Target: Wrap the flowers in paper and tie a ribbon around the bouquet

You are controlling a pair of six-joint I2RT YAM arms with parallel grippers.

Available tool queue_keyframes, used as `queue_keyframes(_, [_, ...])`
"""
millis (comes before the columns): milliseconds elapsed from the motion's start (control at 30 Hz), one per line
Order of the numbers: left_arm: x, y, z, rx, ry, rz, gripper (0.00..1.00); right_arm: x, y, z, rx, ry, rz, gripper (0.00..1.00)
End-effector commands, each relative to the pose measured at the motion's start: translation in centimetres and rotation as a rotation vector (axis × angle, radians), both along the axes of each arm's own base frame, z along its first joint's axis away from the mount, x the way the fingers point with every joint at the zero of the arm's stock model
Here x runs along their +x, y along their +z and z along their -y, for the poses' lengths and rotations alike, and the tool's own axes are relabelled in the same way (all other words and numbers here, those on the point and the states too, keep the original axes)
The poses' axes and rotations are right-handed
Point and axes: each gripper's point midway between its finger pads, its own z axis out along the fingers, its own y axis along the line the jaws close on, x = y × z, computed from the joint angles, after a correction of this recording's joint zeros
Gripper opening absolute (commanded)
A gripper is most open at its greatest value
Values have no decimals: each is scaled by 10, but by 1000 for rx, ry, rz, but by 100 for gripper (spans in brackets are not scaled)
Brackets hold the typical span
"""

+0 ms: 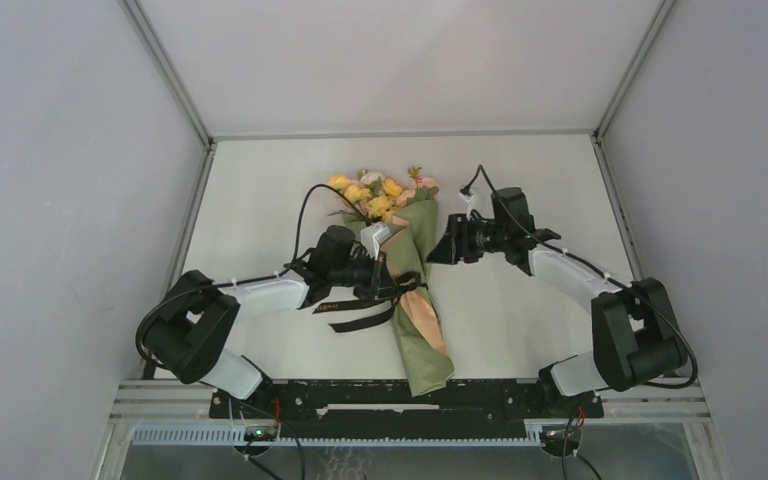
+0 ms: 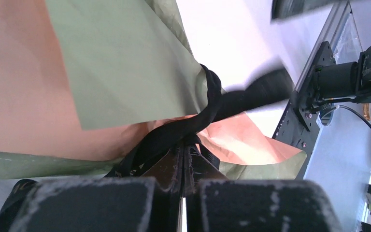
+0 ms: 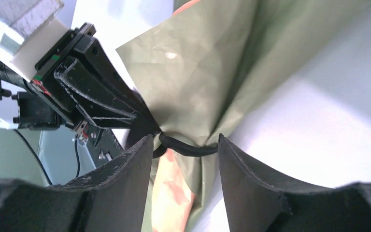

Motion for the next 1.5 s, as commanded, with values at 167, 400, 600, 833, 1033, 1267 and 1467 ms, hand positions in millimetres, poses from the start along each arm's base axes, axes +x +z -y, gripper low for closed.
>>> queue_keyframes(167, [9,23,10,-46,-35,88,0,14,12,25,-6,-103,38,56])
queue_keyframes(400, [9,28,11,-51,-44,98,0,-8,16,-20,106,123,110,30])
queue_keyframes(600, [8,36,16,-77,-67,109,0,-7,13,-40,161,232,121,28])
queue_keyframes(833, [12,38,17,-79,-67,137,0,-17,3,-49,223,322,72,25])
queue_keyframes(1033, [15,37,18,-72,-73,153,0,-32,2,-53,255,388,40,25])
queue_keyframes(1267, [17,38,20,-72,-83,161,0,-39,-8,-55,225,388,-1,25])
queue_keyframes(1467, [16,34,19,-65,-87,156,0,-41,-11,-53,201,381,-9,25])
